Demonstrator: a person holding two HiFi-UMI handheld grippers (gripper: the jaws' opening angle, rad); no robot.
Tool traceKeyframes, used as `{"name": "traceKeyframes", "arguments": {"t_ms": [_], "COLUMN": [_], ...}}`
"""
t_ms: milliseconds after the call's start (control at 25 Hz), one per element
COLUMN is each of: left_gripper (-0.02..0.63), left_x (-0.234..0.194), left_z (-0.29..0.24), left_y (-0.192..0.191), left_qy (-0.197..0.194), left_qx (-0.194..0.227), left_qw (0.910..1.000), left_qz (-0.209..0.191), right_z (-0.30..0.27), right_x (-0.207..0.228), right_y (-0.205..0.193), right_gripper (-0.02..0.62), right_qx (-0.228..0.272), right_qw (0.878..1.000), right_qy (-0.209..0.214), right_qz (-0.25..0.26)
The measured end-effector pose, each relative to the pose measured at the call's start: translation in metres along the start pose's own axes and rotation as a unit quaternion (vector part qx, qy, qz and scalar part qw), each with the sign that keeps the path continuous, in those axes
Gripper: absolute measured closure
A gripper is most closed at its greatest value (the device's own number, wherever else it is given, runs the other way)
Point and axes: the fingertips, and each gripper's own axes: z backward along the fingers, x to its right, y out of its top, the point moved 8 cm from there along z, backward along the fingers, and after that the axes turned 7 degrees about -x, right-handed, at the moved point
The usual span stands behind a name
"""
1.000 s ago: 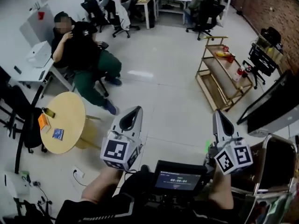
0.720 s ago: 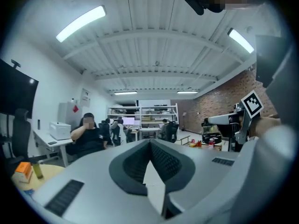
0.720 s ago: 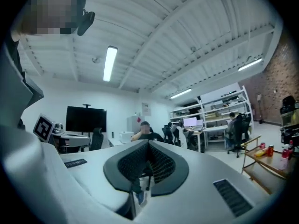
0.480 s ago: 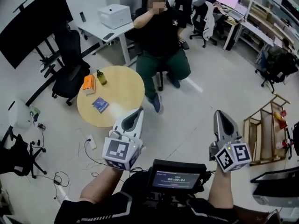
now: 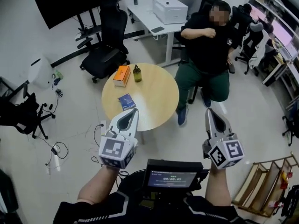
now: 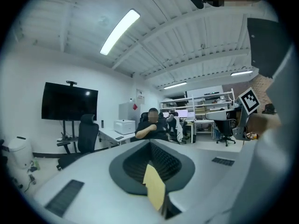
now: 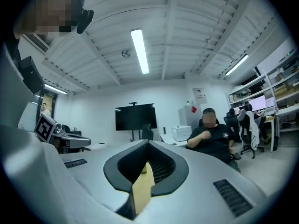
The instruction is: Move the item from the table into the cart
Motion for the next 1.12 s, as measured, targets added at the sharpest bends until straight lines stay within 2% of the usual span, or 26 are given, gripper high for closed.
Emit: {"name": "traceKeyframes", "arguments": {"t_ms": [160, 280, 480, 560, 680, 760, 840, 880, 960, 1120], "left_gripper": [0.597, 0.597, 0.597, 0.597, 0.597, 0.597, 0.597, 0.597, 0.597, 0.597], "left_x": [-0.034, -0.076, -0.158, -0.198, -0.258, -0.294, -0.326, -0.340, -0.361, -0.387], "left_z": [-0.045, -0.075, -0.120, -0.141, -0.171, -0.199, -0.239, -0.261, -0.300, -0.372], "left_y": [0.015, 0.016, 0.013, 0.005, -0.013, -0.020, -0.024, -0.029, -0.046, -0.087], "left_qy": [0.065, 0.106, 0.138, 0.148, 0.159, 0.158, 0.152, 0.150, 0.147, 0.157], "left_qx": [-0.002, -0.015, -0.027, -0.027, -0.036, -0.039, -0.047, -0.057, -0.080, -0.103], "left_qw": [0.9978, 0.9938, 0.9891, 0.9873, 0.9846, 0.9842, 0.9842, 0.9840, 0.9822, 0.9756], "left_qz": [0.015, 0.027, 0.043, 0.050, 0.062, 0.070, 0.076, 0.079, 0.085, 0.114], "right_z": [-0.093, -0.167, -0.291, -0.343, -0.416, -0.469, -0.527, -0.556, -0.606, -0.693], "right_x": [0.035, 0.045, 0.034, 0.024, 0.005, -0.002, 0.003, 0.008, 0.019, 0.037], "right_y": [0.016, 0.023, 0.024, 0.020, 0.004, -0.007, -0.020, -0.029, -0.053, -0.113], "right_gripper": [0.595, 0.595, 0.595, 0.569, 0.561, 0.505, 0.505, 0.500, 0.429, 0.426], "right_qx": [-0.007, -0.016, -0.023, -0.025, -0.043, -0.058, -0.073, -0.082, -0.103, -0.128], "right_qw": [0.998, 0.995, 0.989, 0.987, 0.984, 0.979, 0.973, 0.971, 0.964, 0.946], "right_qy": [0.063, 0.099, 0.142, 0.153, 0.169, 0.190, 0.210, 0.219, 0.238, 0.287], "right_qz": [0.014, 0.020, 0.024, 0.030, 0.036, 0.046, 0.056, 0.058, 0.060, 0.083]}}
